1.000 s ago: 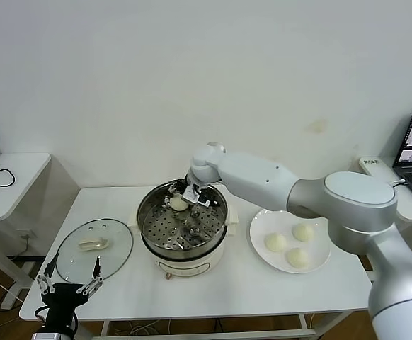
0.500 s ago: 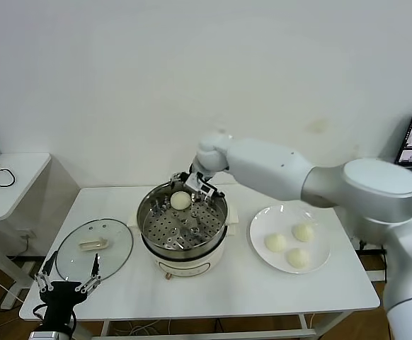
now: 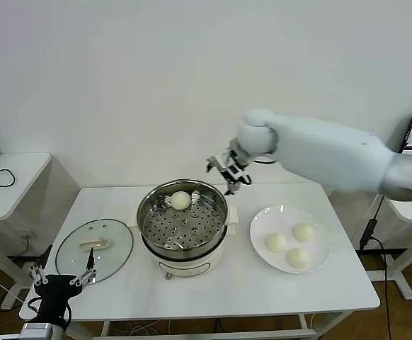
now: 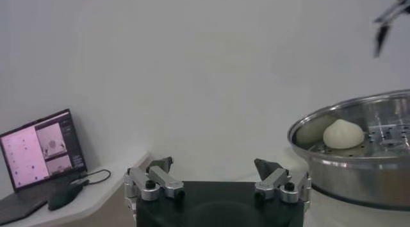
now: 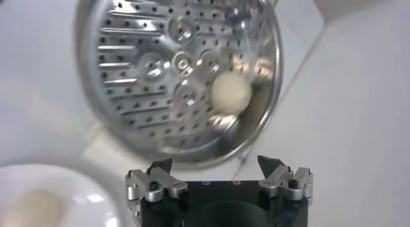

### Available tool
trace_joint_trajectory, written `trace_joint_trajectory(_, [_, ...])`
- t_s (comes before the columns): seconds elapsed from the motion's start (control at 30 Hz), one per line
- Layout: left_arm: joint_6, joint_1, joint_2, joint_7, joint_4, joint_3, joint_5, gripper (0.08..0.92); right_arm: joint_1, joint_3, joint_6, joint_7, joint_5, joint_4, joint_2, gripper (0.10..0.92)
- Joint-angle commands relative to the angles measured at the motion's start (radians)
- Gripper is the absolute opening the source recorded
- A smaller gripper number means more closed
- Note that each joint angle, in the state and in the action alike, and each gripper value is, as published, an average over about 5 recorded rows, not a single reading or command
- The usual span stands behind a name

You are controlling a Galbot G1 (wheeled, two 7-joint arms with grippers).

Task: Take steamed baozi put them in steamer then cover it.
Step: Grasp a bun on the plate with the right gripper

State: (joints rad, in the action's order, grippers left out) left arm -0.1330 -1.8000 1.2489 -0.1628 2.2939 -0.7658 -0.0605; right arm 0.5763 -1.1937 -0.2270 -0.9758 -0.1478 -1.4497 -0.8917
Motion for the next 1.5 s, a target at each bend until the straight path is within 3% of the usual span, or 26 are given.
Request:
trace_joint_trajectory(0.03, [-0.006, 0.024, -0.017, 0.002, -0.029, -0.003, -0.016, 0.823, -0.103, 0.043, -0.129, -0.016, -0.016, -0.177, 0.334, 0.823])
trace_joint_trajectory(0.33, [-0.015, 0.041, -0.02, 0.01, -0.045, 0.002, -0.014, 0.823, -0.371, 0.168, -0.116, 0.0, 0.116, -0.149, 0.388, 0.823])
trace_joint_trajectory(0.6, [-0.017, 0.028, -0.02, 0.012, -0.035, -0.009, -0.013, 0.823, -0.569, 0.289, -0.118, 0.001, 0.198, -0.041, 0.274, 0.823])
trace_joint_trajectory(1.03, [-0.016, 0.01, -0.018, 0.011, -0.031, -0.039, -0.018, 0.823, -0.623, 0.339, -0.101, 0.013, 0.26, 0.176, 0.079, 0.823])
trace_joint_trajectory(1.5, [-0.016, 0.018, -0.016, 0.012, -0.038, -0.041, -0.019, 0.823, -0.635, 0.368, -0.085, 0.01, 0.316, 0.294, 0.016, 0.823])
